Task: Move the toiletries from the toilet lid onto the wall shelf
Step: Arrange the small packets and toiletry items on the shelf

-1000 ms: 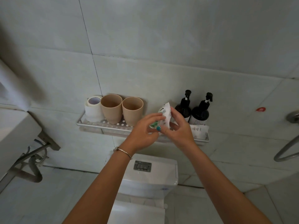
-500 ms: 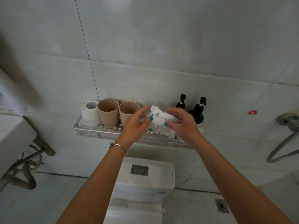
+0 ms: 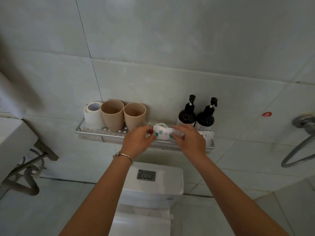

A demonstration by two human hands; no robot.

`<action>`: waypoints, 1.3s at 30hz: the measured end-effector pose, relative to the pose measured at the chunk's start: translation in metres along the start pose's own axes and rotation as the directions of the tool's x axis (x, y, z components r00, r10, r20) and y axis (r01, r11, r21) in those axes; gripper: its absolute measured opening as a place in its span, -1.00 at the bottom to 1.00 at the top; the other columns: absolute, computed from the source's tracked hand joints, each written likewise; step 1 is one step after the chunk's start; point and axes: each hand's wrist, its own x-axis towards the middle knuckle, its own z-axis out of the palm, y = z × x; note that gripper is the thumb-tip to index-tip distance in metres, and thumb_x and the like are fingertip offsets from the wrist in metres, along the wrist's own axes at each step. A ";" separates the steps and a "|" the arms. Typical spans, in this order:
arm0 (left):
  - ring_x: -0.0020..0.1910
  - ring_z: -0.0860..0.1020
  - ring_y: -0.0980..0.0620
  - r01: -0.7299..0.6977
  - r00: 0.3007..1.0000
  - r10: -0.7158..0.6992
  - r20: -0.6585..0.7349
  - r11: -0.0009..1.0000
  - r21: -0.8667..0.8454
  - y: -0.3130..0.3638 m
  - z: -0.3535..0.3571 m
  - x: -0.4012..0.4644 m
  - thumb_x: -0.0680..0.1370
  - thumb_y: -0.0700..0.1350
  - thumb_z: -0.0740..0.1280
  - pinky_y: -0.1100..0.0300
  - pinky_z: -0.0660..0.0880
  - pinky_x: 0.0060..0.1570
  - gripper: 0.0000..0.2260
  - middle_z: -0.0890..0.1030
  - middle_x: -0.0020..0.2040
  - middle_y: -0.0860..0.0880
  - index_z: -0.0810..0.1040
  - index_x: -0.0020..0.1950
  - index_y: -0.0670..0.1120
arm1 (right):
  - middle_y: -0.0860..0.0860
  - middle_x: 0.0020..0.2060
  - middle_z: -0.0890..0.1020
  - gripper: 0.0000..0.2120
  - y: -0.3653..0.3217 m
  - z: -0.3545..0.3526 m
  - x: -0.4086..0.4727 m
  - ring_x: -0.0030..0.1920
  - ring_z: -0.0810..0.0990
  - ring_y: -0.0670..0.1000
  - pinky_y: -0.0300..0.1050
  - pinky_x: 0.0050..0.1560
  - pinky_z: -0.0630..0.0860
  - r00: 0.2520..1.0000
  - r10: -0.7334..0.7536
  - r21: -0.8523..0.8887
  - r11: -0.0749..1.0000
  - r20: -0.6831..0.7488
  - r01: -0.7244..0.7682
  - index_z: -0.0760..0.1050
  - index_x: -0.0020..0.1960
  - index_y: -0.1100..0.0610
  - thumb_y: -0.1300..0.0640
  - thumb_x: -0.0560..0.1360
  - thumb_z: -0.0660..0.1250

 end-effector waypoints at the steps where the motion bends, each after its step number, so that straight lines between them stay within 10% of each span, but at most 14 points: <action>1: -0.02 0.58 0.07 -0.001 1.000 0.001 0.002 1.000 -0.010 0.001 0.000 0.000 0.54 0.05 0.32 0.18 0.46 -0.19 -0.75 0.63 0.13 0.09 0.53 0.20 0.04 | -0.16 0.24 0.52 -0.68 0.000 -0.001 0.000 -0.11 0.59 -0.11 -0.15 -0.16 0.47 1.000 0.000 -0.007 1.000 -0.002 0.000 0.54 0.24 -0.14 -0.01 0.49 0.39; 22: -0.26 0.54 0.08 -0.062 0.998 0.062 0.004 0.996 0.069 0.005 -0.002 -0.004 0.55 -0.02 0.31 0.09 0.58 -0.25 -0.70 0.64 0.12 0.05 0.38 0.27 0.14 | -0.15 0.17 0.53 -0.63 0.007 -0.001 0.002 -0.28 0.47 -0.16 -0.05 -0.14 0.54 0.998 -0.039 0.017 0.999 0.050 0.038 0.51 0.25 -0.12 0.04 0.46 0.43; 39: -0.05 0.63 -0.01 -0.178 0.984 0.179 0.005 0.978 -0.106 0.058 0.034 0.004 0.55 -0.03 0.31 0.02 0.58 -0.13 -0.80 0.68 0.01 -0.01 0.41 0.15 0.14 | -0.11 -0.04 0.57 -0.74 0.047 -0.050 0.000 -0.22 0.60 -0.03 -0.06 -0.16 0.59 0.991 -0.050 0.191 0.979 -0.120 0.072 0.63 0.04 -0.05 0.26 0.45 0.43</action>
